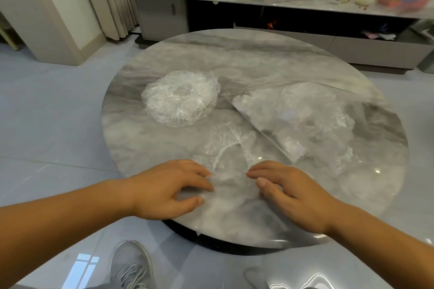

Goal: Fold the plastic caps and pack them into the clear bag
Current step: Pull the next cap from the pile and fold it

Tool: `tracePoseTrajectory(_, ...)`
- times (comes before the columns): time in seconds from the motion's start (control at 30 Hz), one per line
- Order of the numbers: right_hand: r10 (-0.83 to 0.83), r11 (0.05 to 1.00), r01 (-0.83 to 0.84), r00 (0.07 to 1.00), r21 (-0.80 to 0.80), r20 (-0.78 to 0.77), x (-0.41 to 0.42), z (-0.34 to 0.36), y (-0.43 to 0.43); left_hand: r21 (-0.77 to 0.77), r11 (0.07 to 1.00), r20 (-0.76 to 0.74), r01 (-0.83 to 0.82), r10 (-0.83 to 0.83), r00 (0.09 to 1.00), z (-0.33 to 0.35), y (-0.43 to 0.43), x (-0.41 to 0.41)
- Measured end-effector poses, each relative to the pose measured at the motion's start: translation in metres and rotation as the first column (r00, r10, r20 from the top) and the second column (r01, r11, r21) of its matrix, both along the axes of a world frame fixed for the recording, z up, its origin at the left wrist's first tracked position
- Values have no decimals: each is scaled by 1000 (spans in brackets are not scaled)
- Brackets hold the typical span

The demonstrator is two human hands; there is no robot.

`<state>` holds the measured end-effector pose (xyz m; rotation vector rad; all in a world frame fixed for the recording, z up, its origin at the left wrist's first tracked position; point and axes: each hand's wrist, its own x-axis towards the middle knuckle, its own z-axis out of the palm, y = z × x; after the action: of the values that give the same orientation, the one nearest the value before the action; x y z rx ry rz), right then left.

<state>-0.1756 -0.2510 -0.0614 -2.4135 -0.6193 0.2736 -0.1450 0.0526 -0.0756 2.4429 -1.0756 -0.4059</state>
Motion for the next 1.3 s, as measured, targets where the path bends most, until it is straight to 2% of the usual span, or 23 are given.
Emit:
tracePoseTrajectory(0.07,7,1000,-7,999,-11,-43,-1,0,2,-64,995,-21,-72,71,997,-1,-3,2)
tracePoseTrajectory(0.17,8,997,-15,995,-70,-98,0,-5,5,-171,941,-143,-292,269,952,-1,-11,5)
tracePoseTrajectory(0.33,-49,995,35,987,-96,-150,2,-8,10,-136,845,-201,-516,487,850,-4,-24,15)
tracePoseTrajectory(0.47,-22,993,4,987,-116,-158,2,-7,8,-35,838,-165,-544,532,830,-5,-30,24)
tracePoseTrajectory(0.6,60,969,-78,994,-232,-86,0,-9,4,47,841,-130,-539,540,831,-6,-35,29)
tracePoseTrajectory(0.8,39,954,-62,996,-292,-86,1,-7,6,123,809,-96,-575,586,804,1,-39,32)
tracePoseTrajectory(0.97,-99,987,111,989,-117,107,5,-1,24,183,790,-85,-585,606,791,4,-35,32)
tracePoseTrajectory(1.0,-139,987,146,985,-68,101,9,0,30,172,793,-65,-584,601,797,3,-36,32)
tracePoseTrajectory(1.17,-363,927,374,919,44,-154,44,-4,57,164,808,-70,-566,581,811,2,-39,38)
tracePoseTrajectory(1.3,-406,876,463,859,134,-311,63,3,62,139,837,-115,-530,545,831,0,-38,44)
